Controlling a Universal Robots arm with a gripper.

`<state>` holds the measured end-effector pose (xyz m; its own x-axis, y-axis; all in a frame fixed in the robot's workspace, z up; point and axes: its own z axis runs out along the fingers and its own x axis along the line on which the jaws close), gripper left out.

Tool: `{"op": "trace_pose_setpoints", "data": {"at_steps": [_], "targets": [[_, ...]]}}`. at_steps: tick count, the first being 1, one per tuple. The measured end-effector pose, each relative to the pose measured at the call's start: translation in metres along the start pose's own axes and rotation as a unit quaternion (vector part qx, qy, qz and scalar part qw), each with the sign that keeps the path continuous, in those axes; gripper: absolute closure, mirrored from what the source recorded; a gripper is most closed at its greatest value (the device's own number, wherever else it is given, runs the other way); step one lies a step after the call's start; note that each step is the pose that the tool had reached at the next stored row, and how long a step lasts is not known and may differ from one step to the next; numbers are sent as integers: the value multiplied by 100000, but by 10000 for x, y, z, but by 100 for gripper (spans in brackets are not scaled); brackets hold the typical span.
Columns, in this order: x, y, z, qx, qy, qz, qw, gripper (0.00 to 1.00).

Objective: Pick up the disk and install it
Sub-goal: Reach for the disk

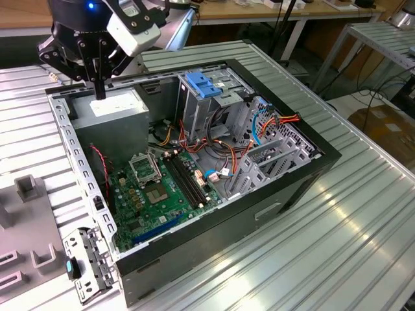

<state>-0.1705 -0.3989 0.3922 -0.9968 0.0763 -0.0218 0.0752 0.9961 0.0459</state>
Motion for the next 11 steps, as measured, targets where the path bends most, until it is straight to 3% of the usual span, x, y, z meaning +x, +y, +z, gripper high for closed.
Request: {"op": "trace_pose_setpoints", "data": {"at_steps": [11], "targets": [[59,-5,-1,-1,3,0,100000,89]]}}
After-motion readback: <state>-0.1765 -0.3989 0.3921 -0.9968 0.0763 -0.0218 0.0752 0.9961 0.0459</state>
